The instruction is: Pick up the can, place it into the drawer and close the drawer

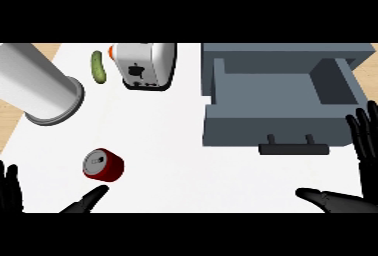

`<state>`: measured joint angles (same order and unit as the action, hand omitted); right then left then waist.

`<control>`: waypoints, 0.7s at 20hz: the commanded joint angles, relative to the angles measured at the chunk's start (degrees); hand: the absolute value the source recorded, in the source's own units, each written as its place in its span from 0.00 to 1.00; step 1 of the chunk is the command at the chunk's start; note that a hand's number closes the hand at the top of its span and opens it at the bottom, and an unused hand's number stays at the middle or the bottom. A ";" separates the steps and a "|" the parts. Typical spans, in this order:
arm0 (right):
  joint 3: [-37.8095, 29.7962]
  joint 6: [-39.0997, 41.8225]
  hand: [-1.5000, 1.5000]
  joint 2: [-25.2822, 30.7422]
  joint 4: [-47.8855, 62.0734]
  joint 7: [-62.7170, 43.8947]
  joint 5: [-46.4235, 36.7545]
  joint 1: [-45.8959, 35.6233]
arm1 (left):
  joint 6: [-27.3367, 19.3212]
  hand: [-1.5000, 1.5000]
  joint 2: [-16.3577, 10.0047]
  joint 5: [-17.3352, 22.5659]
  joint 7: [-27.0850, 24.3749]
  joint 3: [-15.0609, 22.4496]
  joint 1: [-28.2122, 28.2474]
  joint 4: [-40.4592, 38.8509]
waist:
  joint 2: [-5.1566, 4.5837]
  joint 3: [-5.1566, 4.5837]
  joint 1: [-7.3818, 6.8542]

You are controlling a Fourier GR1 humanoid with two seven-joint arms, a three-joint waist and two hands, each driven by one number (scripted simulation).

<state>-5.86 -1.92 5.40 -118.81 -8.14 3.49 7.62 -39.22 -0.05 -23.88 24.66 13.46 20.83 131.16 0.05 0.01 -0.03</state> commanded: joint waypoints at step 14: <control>-1.87 3.62 0.00 -0.74 -2.02 3.02 0.11 3.81 | -13.87 0.00 0.05 12.98 -16.91 4.01 -6.99 -28.01 | -0.04 -0.03 0.23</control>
<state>-8.00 0.37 5.44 -121.98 -8.83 4.47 9.56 -48.61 -0.01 -13.74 11.16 15.66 16.91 110.38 0.06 -0.03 0.11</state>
